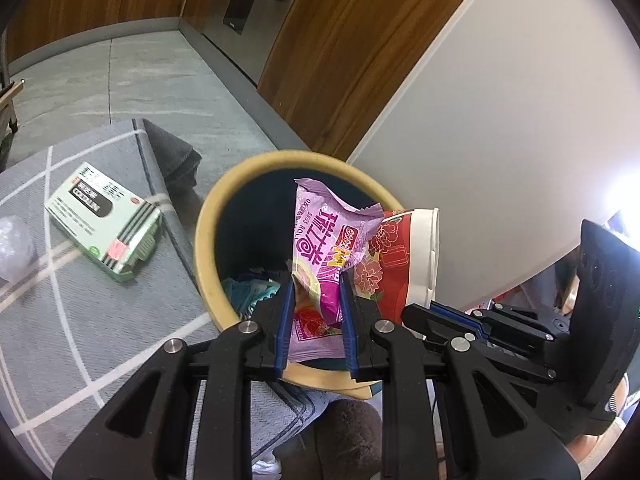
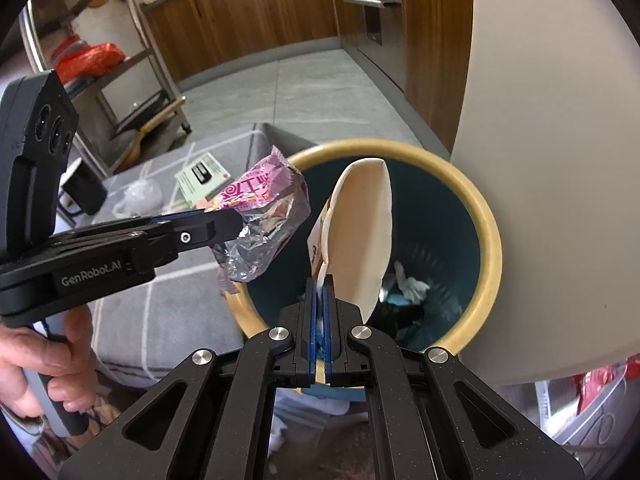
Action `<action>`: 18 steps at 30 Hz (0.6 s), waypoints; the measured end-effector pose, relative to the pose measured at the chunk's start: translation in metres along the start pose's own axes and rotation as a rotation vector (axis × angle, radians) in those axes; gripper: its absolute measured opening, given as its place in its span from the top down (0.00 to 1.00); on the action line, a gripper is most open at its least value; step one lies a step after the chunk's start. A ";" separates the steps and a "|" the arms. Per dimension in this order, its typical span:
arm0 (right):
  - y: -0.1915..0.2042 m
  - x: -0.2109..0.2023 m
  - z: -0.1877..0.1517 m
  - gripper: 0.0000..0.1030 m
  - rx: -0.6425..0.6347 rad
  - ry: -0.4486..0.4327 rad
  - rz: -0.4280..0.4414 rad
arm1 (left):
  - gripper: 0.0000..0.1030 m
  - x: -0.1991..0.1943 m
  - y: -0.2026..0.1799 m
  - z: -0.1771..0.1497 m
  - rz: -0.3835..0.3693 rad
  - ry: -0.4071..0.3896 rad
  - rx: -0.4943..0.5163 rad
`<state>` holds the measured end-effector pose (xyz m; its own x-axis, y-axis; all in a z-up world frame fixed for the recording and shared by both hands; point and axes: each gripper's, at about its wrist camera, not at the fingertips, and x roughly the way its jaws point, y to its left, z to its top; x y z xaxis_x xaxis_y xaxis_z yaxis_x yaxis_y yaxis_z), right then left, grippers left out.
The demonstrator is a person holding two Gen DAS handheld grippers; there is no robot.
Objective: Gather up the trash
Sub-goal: 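Carry the pink packet and red-and-white paper cup over the bin, then open both grippers to drop the packet and cup into the bin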
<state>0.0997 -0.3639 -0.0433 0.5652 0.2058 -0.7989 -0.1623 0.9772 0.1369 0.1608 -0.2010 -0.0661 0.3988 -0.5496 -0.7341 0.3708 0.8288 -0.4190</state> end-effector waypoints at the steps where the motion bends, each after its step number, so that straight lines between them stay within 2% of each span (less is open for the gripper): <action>1: 0.000 0.001 0.000 0.96 -0.001 0.005 -0.003 | 0.80 0.003 0.000 -0.001 0.003 0.009 0.001; 4: 0.000 0.004 0.001 0.96 0.003 0.019 -0.018 | 0.80 0.005 0.002 -0.001 0.007 0.017 -0.002; 6: 0.000 0.005 0.001 0.95 0.006 0.025 -0.020 | 0.75 0.006 0.000 -0.001 -0.001 0.015 0.000; 14: -0.007 0.002 0.001 0.85 0.033 0.015 -0.020 | 0.70 -0.004 0.004 -0.001 -0.002 -0.006 -0.001; 18: -0.007 0.000 0.005 0.74 0.054 -0.004 -0.004 | 0.58 -0.018 0.011 -0.002 0.007 -0.032 -0.009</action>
<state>0.1047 -0.3701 -0.0415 0.5687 0.2017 -0.7974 -0.1157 0.9795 0.1652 0.1562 -0.1817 -0.0585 0.4280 -0.5464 -0.7199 0.3603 0.8337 -0.4186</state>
